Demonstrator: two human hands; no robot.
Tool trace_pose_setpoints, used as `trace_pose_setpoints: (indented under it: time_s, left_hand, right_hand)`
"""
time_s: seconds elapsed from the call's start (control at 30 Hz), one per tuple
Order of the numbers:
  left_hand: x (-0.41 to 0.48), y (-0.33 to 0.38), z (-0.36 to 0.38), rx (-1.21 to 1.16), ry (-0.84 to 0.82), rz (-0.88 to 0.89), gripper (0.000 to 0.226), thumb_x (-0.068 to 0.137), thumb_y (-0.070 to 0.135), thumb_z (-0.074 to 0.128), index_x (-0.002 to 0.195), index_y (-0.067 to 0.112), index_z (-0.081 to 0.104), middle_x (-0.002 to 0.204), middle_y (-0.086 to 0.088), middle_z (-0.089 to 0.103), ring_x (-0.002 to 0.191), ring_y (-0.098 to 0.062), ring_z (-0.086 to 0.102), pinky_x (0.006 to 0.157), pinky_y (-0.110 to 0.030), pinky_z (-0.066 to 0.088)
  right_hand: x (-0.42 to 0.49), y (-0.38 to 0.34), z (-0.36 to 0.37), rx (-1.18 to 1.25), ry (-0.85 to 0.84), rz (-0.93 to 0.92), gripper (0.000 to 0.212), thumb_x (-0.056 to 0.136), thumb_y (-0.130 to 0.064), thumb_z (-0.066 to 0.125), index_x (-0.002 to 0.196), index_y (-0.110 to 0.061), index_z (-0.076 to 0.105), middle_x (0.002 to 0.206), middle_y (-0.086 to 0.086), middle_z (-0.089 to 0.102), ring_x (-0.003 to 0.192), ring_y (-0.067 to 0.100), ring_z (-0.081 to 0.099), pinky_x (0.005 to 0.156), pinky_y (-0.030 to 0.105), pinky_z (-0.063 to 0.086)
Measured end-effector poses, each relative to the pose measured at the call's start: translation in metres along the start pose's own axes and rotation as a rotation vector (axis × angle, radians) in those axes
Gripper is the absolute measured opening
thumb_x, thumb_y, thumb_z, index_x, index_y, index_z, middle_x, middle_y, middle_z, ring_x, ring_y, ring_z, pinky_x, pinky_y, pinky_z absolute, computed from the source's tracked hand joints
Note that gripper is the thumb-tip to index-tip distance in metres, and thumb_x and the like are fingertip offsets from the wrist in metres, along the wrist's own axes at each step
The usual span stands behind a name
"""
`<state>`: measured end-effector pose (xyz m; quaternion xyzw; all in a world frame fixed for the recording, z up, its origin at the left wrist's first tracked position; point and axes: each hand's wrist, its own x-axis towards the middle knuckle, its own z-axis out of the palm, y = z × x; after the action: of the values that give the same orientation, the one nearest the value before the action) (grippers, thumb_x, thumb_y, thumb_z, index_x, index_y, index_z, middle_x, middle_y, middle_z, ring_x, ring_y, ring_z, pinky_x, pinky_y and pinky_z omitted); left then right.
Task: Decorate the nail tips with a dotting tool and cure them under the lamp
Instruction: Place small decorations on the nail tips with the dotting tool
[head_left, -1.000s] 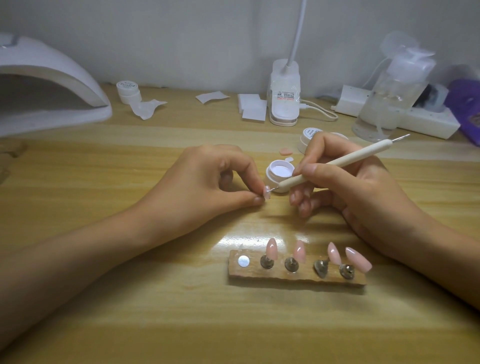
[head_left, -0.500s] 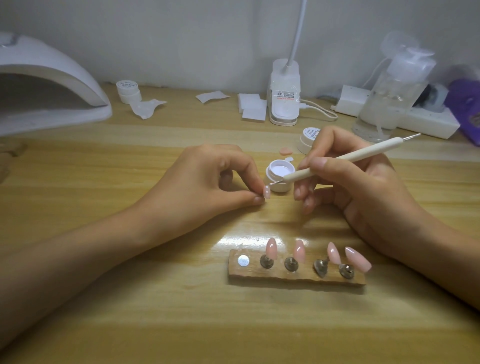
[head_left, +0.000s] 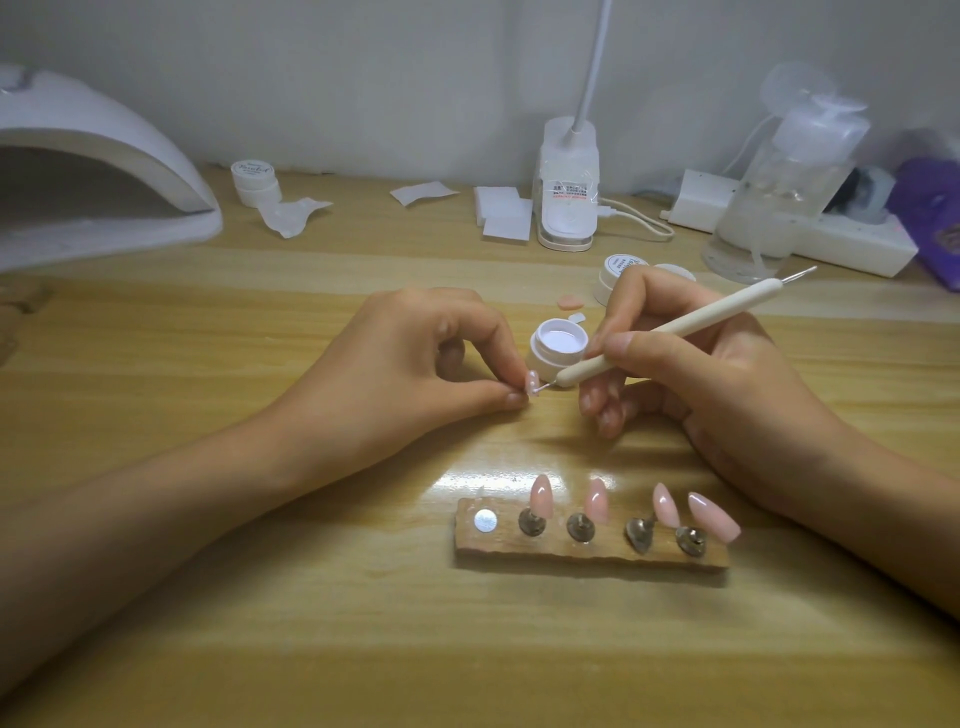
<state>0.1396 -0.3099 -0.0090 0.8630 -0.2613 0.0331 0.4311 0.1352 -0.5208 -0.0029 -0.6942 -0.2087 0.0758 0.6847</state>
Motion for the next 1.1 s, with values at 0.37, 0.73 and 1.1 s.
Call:
trace_pose_setpoints:
  time_s: [0.37,0.73,1.1]
  left_hand:
    - [-0.0007,0.0012,0.0001,-0.016,-0.002,-0.002,0.008,0.073,0.027,0.080,0.071,0.029,0.072,0.074,0.010,0.061,0.062,-0.020,0.045,0.061,-0.029,0.041]
    - [-0.0006,0.0007,-0.0002,-0.016,0.000,-0.002,0.010,0.073,0.025,0.080,0.071,0.031,0.072,0.074,0.013,0.060,0.062,-0.021,0.045,0.061,-0.027,0.040]
    - [-0.0015,-0.0020,-0.0011,0.015,0.005,0.001,0.013,0.074,0.023,0.082,0.072,0.032,0.073,0.073,0.018,0.059,0.059,-0.010,0.042,0.058,-0.019,0.036]
  right_hand:
    - [0.0004,0.0010,0.0000,-0.016,0.006,0.002,0.019,0.081,-0.011,0.060,0.065,-0.022,0.061,0.064,0.013,0.065,0.057,0.023,0.060,0.051,0.024,0.051]
    - [0.0007,0.0008,-0.0010,0.032,-0.007,-0.029,0.021,0.083,-0.011,0.058,0.065,-0.022,0.060,0.065,0.011,0.065,0.057,0.021,0.059,0.050,0.025,0.050]
    - [0.0019,0.0020,-0.0027,0.092,0.011,-0.057,0.018,0.083,-0.012,0.056,0.067,-0.020,0.060,0.063,0.007,0.063,0.056,0.017,0.059,0.049,0.023,0.048]
